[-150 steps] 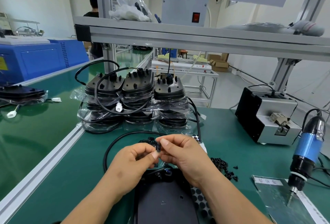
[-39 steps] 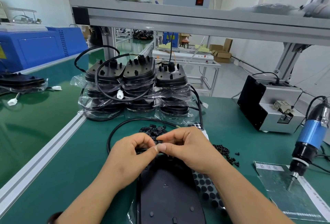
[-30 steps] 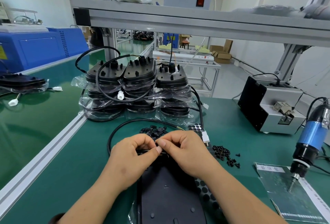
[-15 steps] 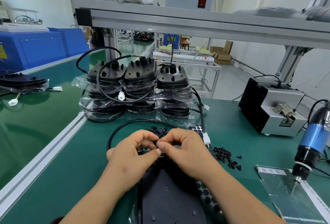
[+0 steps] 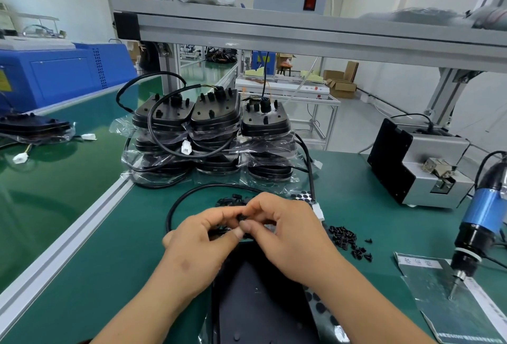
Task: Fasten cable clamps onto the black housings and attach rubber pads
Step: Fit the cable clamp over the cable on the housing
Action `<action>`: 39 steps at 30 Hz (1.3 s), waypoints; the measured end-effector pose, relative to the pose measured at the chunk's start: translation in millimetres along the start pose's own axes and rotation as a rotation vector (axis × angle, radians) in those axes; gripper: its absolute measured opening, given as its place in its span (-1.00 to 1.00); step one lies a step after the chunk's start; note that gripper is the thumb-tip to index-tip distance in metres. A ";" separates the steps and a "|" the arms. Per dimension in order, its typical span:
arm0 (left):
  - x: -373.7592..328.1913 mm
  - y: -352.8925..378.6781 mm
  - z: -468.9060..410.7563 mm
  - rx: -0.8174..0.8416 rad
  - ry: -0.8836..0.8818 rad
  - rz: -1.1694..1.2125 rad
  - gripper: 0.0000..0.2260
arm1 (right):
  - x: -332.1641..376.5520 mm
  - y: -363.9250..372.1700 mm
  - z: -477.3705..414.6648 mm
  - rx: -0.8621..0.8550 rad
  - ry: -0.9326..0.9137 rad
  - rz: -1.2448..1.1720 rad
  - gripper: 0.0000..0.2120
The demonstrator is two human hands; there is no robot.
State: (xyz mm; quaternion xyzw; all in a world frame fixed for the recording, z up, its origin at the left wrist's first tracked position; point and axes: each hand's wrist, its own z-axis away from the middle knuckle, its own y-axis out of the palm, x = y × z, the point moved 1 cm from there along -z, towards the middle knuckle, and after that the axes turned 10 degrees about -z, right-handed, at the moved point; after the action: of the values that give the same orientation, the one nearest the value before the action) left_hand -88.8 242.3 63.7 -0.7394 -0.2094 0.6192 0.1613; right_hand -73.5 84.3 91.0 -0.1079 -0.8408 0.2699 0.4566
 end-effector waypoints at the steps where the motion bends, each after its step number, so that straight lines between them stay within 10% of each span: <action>1: 0.5 -0.9 -0.6 0.026 0.015 0.031 -0.72 | -1.8 -0.9 -0.2 -0.009 0.030 -0.058 -0.96; 18: -10.6 0.1 1.1 -0.171 0.077 -0.232 -0.54 | 7.7 1.1 -2.2 0.120 -0.103 0.142 -0.71; 39: -5.3 -18.1 7.2 -0.006 0.213 -0.247 -0.56 | 1.2 -6.7 -11.9 0.113 0.312 -0.330 -0.86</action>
State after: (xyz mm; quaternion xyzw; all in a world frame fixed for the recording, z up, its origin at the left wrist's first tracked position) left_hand -98.7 255.1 75.8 -0.7700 -0.2823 0.5122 0.2552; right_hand -63.9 83.5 100.7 0.0160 -0.7498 0.2181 0.6245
